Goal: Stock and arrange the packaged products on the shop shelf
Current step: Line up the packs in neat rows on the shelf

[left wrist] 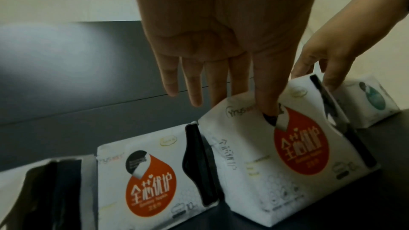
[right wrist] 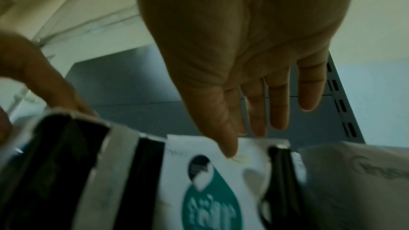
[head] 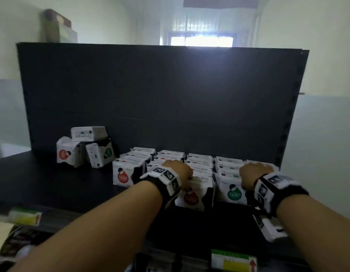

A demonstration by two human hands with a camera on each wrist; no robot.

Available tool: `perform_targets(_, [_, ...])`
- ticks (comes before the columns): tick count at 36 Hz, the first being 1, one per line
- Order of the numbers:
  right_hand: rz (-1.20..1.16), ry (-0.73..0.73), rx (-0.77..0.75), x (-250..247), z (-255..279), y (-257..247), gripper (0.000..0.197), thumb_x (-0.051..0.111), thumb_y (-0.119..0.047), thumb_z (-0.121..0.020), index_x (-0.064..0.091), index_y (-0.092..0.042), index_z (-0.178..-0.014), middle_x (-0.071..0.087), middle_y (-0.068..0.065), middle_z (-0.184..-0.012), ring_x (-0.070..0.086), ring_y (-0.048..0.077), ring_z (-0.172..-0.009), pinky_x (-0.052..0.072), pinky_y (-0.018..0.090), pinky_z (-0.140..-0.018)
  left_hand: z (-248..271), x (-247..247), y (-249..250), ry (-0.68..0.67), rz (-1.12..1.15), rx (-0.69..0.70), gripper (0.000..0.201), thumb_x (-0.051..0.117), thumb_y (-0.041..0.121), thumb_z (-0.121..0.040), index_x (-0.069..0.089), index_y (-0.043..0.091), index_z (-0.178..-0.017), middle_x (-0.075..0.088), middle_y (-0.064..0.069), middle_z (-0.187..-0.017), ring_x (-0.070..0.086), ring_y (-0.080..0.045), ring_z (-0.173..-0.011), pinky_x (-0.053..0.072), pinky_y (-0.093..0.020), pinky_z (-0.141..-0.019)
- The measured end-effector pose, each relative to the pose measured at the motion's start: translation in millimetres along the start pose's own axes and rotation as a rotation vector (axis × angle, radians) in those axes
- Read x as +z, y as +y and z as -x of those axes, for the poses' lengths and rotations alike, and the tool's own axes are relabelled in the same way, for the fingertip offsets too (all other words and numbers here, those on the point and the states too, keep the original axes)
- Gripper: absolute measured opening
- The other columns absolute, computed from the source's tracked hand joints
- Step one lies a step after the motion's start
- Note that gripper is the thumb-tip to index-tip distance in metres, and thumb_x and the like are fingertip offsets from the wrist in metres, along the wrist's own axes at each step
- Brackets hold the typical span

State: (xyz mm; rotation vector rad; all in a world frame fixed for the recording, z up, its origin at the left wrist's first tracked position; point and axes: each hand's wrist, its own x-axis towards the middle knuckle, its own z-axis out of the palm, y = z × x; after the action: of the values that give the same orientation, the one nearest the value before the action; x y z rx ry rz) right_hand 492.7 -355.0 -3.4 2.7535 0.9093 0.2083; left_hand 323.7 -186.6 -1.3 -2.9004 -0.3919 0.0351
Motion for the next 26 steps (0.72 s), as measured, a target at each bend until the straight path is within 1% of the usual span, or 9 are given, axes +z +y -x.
perform_targets(2, [-0.074, 0.028, 0.027, -13, 6, -6, 0.035, 0.052, -0.031, -0.086, 0.059, -0.025, -0.12, 0.056, 0.004, -0.128, 0.055, 0.027, -0.111, 0.046, 0.04, -0.096, 2, 1, -4, -0.008, 0.067, 0.004, 0.032, 0.057, 0.046, -0.087, 0.064, 0.024, -0.11, 0.065, -0.004, -0.107, 0.06, -0.029, -0.096, 0.045, -0.033, -0.071])
perform_targets(4, [-0.156, 0.073, 0.026, -29, 14, -14, 0.042, 0.053, -0.036, -0.088, 0.052, -0.029, -0.129, 0.051, 0.003, -0.136, 0.05, 0.027, -0.12, 0.043, 0.041, -0.1, 7, 0, -10, 0.0, 0.164, -0.006, 0.037, 0.057, 0.048, -0.088, 0.063, 0.024, -0.116, 0.064, -0.004, -0.115, 0.059, -0.03, -0.102, 0.048, -0.033, -0.076])
perform_targets(6, [-0.243, 0.12, -0.009, -48, 23, -26, 0.039, 0.055, -0.039, -0.089, 0.054, -0.031, -0.127, 0.051, 0.002, -0.136, 0.05, 0.027, -0.12, 0.042, 0.041, -0.101, 14, -3, -18, 0.027, 0.248, -0.027, 0.044, 0.057, 0.047, -0.089, 0.059, 0.022, -0.124, 0.06, -0.005, -0.125, 0.056, -0.03, -0.112, 0.047, -0.034, -0.087])
perform_targets(8, [-0.337, 0.167, -0.052, -65, 31, -43, 0.033, 0.056, -0.039, -0.089, 0.058, -0.03, -0.122, 0.056, 0.002, -0.131, 0.053, 0.026, -0.116, 0.044, 0.041, -0.1, 22, -8, -30, 0.064, 0.302, -0.038, 0.046, 0.059, 0.042, -0.089, 0.056, 0.019, -0.13, 0.056, -0.005, -0.132, 0.053, -0.028, -0.118, 0.044, -0.031, -0.09])
perform_targets(10, [-0.408, 0.21, -0.114, -79, 39, -64, 0.028, 0.056, -0.037, -0.09, 0.061, -0.029, -0.117, 0.061, 0.0, -0.124, 0.056, 0.024, -0.111, 0.046, 0.039, -0.097, 33, -11, -45, 0.104, 0.336, -0.055, 0.046, 0.059, 0.041, -0.09, 0.057, 0.016, -0.128, 0.057, -0.006, -0.13, 0.054, -0.026, -0.116, 0.043, -0.029, -0.086])
perform_targets(13, [-0.477, 0.282, -0.217, -95, 49, -103, 0.021, 0.057, -0.036, -0.09, 0.064, -0.029, -0.109, 0.065, -0.002, -0.114, 0.059, 0.022, -0.102, 0.05, 0.037, -0.089, 50, -9, -74, 0.151, 0.369, -0.107, 0.048, 0.061, 0.042, -0.088, 0.056, 0.017, -0.129, 0.057, -0.003, -0.129, 0.055, -0.023, -0.115, 0.043, -0.028, -0.089])
perform_targets(18, [-0.503, 0.308, -0.369, -115, 63, -176, 0.019, 0.059, -0.039, -0.089, 0.066, -0.029, -0.104, 0.065, -0.005, -0.107, 0.059, 0.018, -0.097, 0.05, 0.032, -0.083, 80, 3, -135, 0.188, 0.404, -0.169, 0.038, 0.063, 0.043, -0.086, 0.066, 0.018, -0.115, 0.064, 0.001, -0.118, 0.059, -0.021, -0.107, 0.039, -0.021, -0.073])
perform_targets(22, [-0.5, 0.302, -0.427, -129, 65, -236, 0.02, 0.06, -0.04, -0.088, 0.066, -0.029, -0.102, 0.065, -0.007, -0.106, 0.057, 0.014, -0.093, 0.048, 0.028, -0.078, 105, 17, -195, 0.23, 0.388, -0.254, 0.035, 0.064, 0.046, -0.084, 0.067, 0.022, -0.109, 0.066, 0.001, -0.114, 0.06, -0.019, -0.103, 0.04, -0.022, -0.074])
perform_targets(26, [-0.551, 0.275, -0.428, -143, 59, -297, 0.019, 0.061, -0.036, -0.088, 0.068, -0.028, -0.103, 0.065, -0.008, -0.109, 0.059, 0.014, -0.097, 0.05, 0.028, -0.081, 129, 30, -263, 0.227, 0.407, -0.306, 0.03, 0.062, 0.047, -0.084, 0.07, 0.023, -0.1, 0.067, 0.004, -0.104, 0.06, -0.018, -0.095, 0.046, -0.026, -0.079])
